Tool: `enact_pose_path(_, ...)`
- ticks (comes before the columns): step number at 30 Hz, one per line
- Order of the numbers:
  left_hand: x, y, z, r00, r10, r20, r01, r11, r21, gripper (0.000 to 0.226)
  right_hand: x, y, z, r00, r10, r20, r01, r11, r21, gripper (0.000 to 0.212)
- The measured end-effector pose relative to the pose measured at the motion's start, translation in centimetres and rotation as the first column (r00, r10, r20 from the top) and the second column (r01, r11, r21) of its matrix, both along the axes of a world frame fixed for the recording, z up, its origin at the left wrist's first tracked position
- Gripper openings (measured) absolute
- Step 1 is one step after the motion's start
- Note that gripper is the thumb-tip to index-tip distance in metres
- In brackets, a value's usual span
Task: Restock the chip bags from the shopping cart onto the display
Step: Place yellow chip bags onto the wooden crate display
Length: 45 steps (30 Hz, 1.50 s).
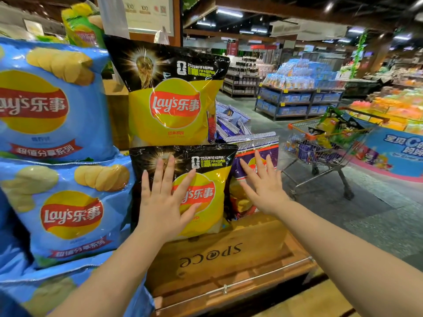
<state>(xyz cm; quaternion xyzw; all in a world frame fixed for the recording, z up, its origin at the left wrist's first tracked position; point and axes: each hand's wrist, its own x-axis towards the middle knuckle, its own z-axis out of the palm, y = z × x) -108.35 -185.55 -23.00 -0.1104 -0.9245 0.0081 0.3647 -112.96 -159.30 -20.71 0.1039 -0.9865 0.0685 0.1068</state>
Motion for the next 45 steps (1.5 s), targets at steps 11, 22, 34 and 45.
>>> enact_pose_path(11, 2.7, -0.2, -0.1, 0.999, 0.027, -0.038, -0.026, 1.0, 0.013, 0.071, 4.2, -4.3, -0.3, 0.942, 0.199, -0.272, -0.258, 0.944, -0.204, 0.064)
enact_pose_path(22, 7.8, 2.3, 6.5, 0.993, -0.109, 0.038, 0.106, 0.993, 0.059, 0.07, 11.5, -8.5, 4.0, 0.903, 0.352, -0.248, -0.422, 0.838, -0.346, 0.06)
enact_pose_path(34, 24.4, 9.6, 12.4, 0.697, -0.561, 0.448, 0.088, 0.686, 0.722, 0.064, 27.7, 1.1, 9.7, 0.827, 0.557, 0.079, -0.289, 0.54, -0.791, 0.043)
enact_pose_path(45, 36.7, 26.2, 8.4, 0.665, -0.555, 0.499, 0.01, 0.675, 0.737, 0.062, 39.8, 17.6, 7.1, 0.906, 0.395, 0.153, -0.221, 0.749, -0.625, 0.047)
